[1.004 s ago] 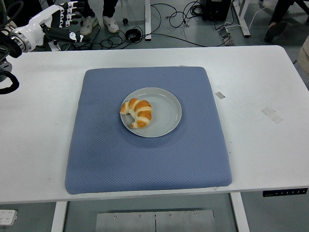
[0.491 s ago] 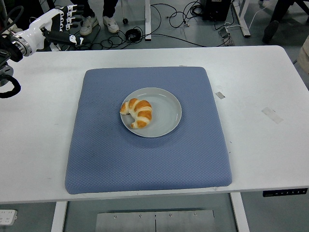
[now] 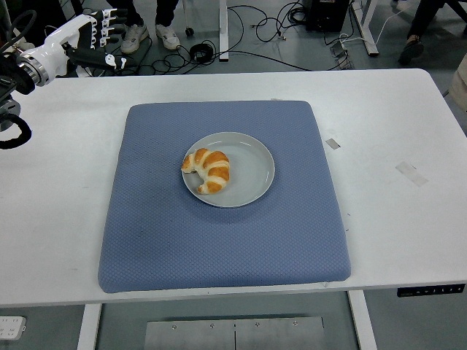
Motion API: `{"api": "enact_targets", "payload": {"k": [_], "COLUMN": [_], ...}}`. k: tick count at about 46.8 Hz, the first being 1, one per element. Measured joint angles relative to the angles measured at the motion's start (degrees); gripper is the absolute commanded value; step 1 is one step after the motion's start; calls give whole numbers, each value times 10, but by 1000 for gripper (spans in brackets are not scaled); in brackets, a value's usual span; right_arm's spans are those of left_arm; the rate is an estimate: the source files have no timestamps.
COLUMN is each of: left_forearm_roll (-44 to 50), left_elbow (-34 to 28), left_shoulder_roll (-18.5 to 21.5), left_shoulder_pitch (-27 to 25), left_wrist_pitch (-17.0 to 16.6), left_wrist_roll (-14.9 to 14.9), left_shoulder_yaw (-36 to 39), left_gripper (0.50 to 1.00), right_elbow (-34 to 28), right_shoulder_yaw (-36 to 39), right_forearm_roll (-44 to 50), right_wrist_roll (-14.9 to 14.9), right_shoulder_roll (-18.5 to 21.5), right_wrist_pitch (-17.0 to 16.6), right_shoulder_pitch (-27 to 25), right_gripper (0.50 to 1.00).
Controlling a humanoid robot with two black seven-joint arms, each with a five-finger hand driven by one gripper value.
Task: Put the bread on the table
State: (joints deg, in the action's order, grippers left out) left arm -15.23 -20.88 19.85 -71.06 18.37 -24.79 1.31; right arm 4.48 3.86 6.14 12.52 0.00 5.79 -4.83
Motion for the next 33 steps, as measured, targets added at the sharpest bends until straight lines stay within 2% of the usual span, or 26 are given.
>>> {"api": "enact_targets", "payload": {"k": [33], "left_forearm_roll": [-4], "left_elbow": [0], "left_shoulder_roll": [-6], "left_shoulder_pitch": [-2], "left_wrist_pitch": [0], "left_wrist_roll": [1], "left_shoulder_yaw": [4], "left_gripper": [974], "right_elbow": [0], "right_shoulder_yaw": [0], "right_forearm_roll": [0], "right_wrist_roll": [0], "right_shoulder_roll": [0], "right_wrist_pitch": [0], "right_shoulder_pitch": [0], "right_gripper": [1000]}}
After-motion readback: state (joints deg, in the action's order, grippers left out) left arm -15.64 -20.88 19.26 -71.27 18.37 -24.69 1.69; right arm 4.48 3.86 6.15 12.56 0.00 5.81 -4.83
